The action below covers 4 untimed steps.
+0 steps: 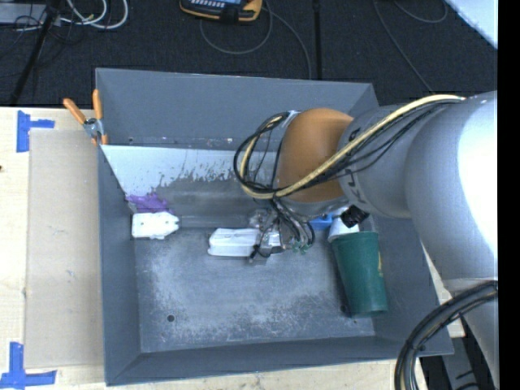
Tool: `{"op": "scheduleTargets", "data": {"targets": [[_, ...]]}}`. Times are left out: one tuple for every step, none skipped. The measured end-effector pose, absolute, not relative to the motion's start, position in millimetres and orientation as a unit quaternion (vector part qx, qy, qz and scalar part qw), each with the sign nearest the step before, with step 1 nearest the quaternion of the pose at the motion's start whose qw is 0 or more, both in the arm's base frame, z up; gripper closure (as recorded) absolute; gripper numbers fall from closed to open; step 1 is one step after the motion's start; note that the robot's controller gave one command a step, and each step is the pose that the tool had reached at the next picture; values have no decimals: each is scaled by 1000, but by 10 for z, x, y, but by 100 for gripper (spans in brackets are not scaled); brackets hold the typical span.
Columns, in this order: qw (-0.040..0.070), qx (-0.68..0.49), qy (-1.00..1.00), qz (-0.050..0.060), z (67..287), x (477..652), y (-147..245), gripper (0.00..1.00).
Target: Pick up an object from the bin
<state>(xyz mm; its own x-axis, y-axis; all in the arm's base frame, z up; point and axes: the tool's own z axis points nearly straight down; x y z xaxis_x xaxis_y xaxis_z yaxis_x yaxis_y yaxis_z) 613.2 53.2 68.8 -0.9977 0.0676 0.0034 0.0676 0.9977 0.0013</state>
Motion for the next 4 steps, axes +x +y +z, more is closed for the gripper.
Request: {"op": "scheduleTargets", "data": {"targets": [[4, -34, -999, 0, 728, 6116, 530, 100], [5, -33, -999, 0, 883, 6110, 530, 100], [2, -33, -999, -1, 999, 6125, 531, 100], [4, -33, -999, -1, 1072, 6119, 530, 100]]}}
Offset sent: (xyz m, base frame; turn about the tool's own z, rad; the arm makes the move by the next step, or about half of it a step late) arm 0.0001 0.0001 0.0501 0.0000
